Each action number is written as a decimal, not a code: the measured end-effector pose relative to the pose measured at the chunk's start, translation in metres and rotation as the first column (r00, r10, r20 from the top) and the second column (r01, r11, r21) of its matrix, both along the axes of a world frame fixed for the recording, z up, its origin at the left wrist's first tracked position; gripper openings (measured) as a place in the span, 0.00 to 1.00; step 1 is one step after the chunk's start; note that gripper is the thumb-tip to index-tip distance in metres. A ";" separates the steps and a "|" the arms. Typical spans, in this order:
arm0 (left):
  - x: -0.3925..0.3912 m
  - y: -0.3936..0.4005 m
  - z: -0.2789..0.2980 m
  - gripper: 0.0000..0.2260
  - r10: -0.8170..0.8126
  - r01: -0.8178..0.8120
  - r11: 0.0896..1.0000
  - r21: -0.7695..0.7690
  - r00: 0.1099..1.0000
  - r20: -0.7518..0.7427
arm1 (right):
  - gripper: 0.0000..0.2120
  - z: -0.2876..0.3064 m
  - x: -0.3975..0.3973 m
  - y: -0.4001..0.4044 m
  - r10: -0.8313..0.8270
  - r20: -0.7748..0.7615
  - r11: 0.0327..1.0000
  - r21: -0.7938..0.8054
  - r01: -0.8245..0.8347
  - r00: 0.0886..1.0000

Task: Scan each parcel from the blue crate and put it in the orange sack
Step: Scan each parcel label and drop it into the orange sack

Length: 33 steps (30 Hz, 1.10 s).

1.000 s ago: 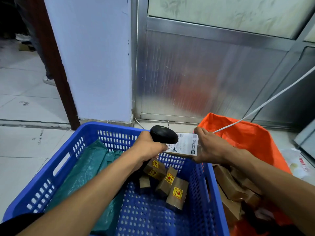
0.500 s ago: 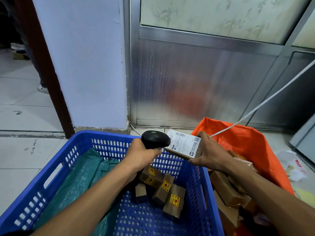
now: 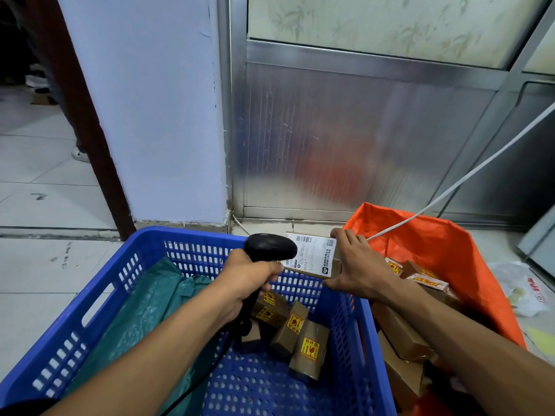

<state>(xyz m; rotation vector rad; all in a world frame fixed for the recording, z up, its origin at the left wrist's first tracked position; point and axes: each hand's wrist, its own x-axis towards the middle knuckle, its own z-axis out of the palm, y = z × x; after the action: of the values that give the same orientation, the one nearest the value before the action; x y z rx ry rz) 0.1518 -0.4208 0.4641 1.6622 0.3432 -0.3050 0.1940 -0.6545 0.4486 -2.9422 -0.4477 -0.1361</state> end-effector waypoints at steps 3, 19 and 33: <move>-0.002 -0.001 0.002 0.03 0.020 -0.021 0.999 -0.034 1.000 -0.019 | 0.47 0.000 -0.001 0.002 0.013 0.006 1.000 -0.017 -0.013 1.000; -0.003 -0.001 0.006 0.02 0.037 -0.038 0.999 -0.036 0.999 -0.025 | 0.48 -0.006 -0.001 0.006 0.056 0.002 0.998 -0.043 -0.055 0.998; -0.001 0.000 0.005 0.05 0.037 -0.039 0.998 -0.054 0.999 -0.034 | 0.46 -0.014 0.005 -0.005 0.013 -0.137 1.000 0.022 -0.010 0.990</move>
<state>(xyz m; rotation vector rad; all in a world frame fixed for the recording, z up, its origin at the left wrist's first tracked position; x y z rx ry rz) 0.1508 -0.4206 0.4696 1.5969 0.3882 -0.3110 0.1990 -0.6593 0.4343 -2.9036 -0.4396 0.0630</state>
